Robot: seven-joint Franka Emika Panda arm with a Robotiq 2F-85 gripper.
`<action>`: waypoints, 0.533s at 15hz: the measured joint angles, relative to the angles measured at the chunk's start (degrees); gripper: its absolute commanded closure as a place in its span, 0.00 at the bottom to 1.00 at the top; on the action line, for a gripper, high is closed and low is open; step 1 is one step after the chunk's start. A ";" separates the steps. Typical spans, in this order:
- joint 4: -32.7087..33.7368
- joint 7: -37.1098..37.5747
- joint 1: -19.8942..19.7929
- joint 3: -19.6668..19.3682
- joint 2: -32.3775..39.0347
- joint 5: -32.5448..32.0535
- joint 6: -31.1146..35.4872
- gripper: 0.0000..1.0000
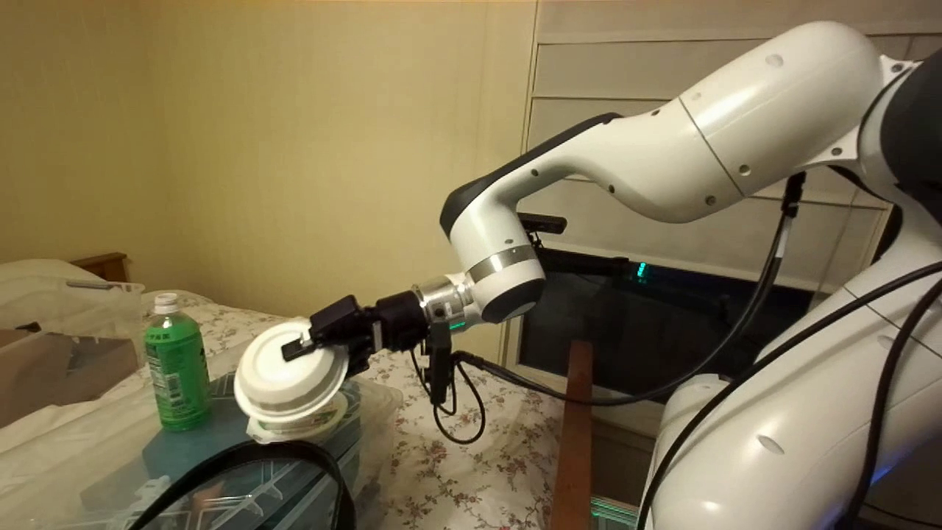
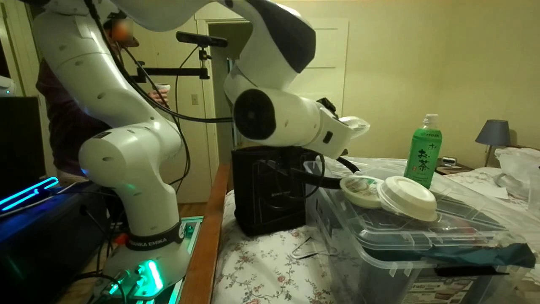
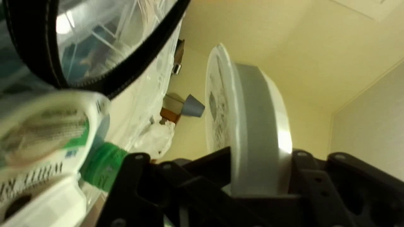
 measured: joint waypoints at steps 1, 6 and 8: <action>-0.07 0.22 0.86 1.26 1.96 0.53 0.10 0.93; -0.15 0.67 5.76 7.35 10.52 7.46 4.15 0.93; 0.02 2.25 7.66 9.25 12.68 11.30 6.91 0.93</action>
